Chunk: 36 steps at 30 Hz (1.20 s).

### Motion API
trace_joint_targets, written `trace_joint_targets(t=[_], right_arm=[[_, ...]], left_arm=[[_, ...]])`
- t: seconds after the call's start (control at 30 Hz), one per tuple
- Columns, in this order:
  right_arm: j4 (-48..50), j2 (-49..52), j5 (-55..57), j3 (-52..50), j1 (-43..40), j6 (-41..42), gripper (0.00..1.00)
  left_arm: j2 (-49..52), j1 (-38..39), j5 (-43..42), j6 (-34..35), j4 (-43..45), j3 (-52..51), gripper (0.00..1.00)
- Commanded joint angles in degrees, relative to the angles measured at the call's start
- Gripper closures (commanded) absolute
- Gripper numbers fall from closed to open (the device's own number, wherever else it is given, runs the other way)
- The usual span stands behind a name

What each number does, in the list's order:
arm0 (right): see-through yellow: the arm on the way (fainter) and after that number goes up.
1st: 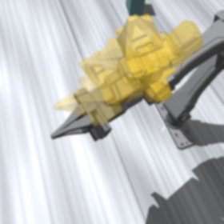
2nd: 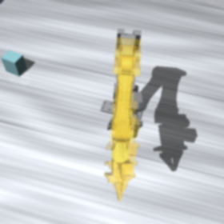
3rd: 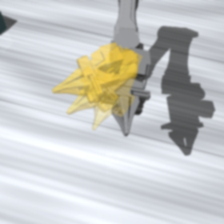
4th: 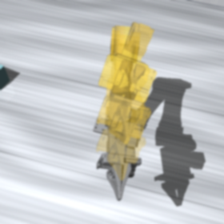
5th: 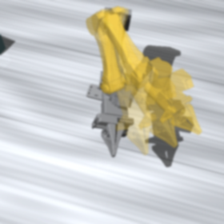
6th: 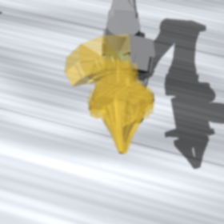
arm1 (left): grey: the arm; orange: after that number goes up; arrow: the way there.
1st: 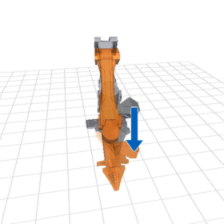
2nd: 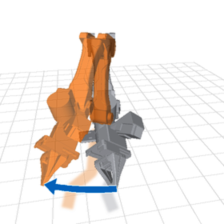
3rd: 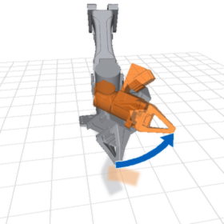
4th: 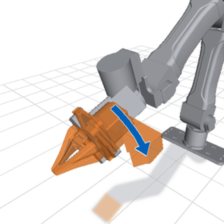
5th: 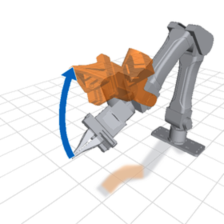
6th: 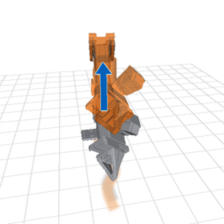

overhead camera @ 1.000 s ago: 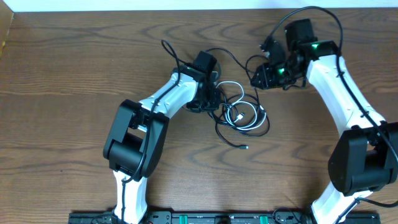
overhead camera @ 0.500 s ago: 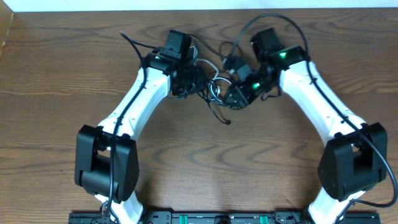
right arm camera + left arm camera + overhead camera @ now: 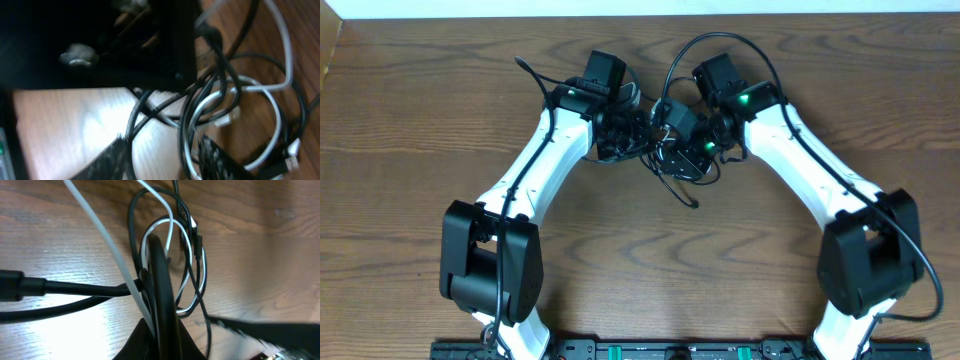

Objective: Untangle cables

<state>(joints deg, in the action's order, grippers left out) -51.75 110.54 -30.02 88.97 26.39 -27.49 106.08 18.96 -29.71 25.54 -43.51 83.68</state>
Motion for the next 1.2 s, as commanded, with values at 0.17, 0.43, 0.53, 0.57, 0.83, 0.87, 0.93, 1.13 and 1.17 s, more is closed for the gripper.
trace_joint_targets(t=[0.17, 0.43, 0.53, 0.57, 0.83, 0.87, 0.93, 1.13, 1.17], right_arm=[[1.92, 3.76, 0.24, 0.15, 0.61, 3.52, 0.75], [1.60, 3.76, -3.93, 0.15, 0.72, 3.43, 0.52], [1.64, 3.76, -7.13, 0.15, 0.70, 2.95, 0.45], [1.77, 3.76, -7.56, 0.15, 0.70, 2.95, 0.44], [6.56, 3.76, -7.02, 0.15, 0.57, 8.44, 0.45], [7.89, 3.76, -5.60, 0.15, 0.39, 11.80, 0.45], [10.01, 3.76, -1.81, 0.15, 0.09, 18.69, 0.45], [12.09, 3.76, -5.07, 0.15, 0.42, 20.92, 0.46], [11.67, 3.76, -7.30, 0.15, 0.66, 18.88, 0.46]], left_arm=[[-0.44, 0.28, -2.27, 0.09, 0.26, 0.98, 0.92], [-0.44, 0.28, -2.47, 0.07, 0.26, 0.98, 0.92], [-0.44, 0.28, -2.47, 0.07, 0.26, 0.98, 0.92], [-0.44, 0.28, -2.45, 0.07, 0.24, 0.98, 0.92], [-0.44, 0.28, -2.40, 0.07, 0.24, 0.98, 0.92], [-0.44, 0.28, -2.36, 0.07, 0.24, 0.98, 0.92], [-0.44, 0.28, -1.70, 0.07, 0.22, 0.96, 0.92], [-0.42, 0.31, -0.68, 0.07, 0.24, 0.94, 0.92], [-0.42, 0.28, -0.48, 0.09, 0.24, 0.94, 0.92]])
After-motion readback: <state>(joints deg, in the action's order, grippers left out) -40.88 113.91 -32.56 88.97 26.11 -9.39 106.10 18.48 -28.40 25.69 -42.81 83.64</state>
